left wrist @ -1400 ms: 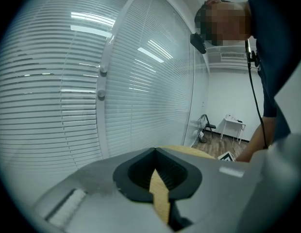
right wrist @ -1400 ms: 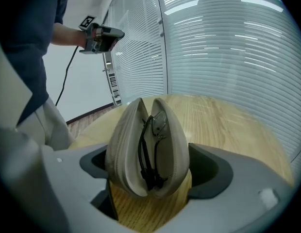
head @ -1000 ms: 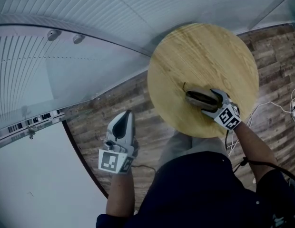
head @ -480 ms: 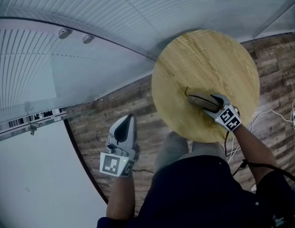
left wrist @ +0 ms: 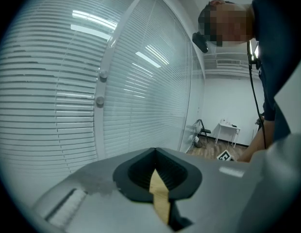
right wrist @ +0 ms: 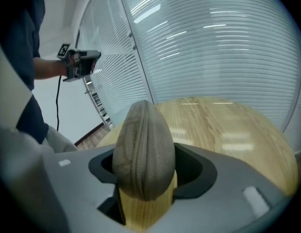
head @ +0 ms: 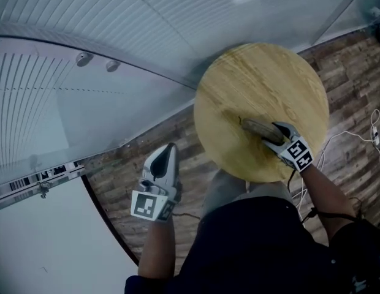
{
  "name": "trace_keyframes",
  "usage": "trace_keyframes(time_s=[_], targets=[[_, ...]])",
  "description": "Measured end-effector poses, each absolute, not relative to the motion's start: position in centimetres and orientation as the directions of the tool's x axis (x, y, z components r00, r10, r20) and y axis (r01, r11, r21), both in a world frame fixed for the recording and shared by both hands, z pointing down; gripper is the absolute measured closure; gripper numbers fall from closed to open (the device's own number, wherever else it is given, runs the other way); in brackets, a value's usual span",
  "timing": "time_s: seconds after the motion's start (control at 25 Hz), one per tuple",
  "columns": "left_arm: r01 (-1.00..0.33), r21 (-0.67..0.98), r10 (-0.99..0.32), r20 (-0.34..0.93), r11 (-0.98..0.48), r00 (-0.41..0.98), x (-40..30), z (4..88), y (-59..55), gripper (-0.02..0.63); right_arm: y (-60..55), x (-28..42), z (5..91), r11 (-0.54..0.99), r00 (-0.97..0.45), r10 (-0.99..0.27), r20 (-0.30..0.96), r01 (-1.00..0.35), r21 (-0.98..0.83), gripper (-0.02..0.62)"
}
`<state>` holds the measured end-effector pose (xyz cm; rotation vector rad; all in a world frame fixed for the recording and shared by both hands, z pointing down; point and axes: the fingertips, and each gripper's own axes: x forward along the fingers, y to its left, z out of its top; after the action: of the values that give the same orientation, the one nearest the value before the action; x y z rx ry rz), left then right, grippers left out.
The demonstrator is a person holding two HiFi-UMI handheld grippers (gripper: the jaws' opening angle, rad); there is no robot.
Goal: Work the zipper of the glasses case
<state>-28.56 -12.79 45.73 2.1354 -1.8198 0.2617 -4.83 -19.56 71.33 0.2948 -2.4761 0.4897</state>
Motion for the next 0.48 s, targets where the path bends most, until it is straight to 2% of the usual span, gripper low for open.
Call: trace_keyframes(time_s=[0.24,0.32,0.44,0.48], targets=[[-0.932,0.234,-0.915,0.233,-0.277,0.330,-27.4,45.2,-14.7,0.590,-20.4,-3.7,65.3,0.845,-0.843,-0.243,0.480,-0.427,-0.322,0.307],[-0.895,0.265,-0.889,0.195,-0.359,0.415,-26.5,44.8,-15.5,0.545,-20.7,-3.5,62.6,0.838,-0.851,-0.284,0.441,-0.444,-0.317,0.307],[-0.811,0.319,-0.814,0.167,-0.490,0.557,-23.9,44.7,-16.5,0.410,-21.4,-2.9,58.6,0.820,-0.846,-0.354,0.397,-0.485,-0.303,0.307],[-0.789,0.334,-0.793,0.164,-0.516,0.587,-22.9,44.9,-16.7,0.386,-21.6,-2.7,57.3,0.813,-0.845,-0.376,0.381,-0.498,-0.303,0.307]])
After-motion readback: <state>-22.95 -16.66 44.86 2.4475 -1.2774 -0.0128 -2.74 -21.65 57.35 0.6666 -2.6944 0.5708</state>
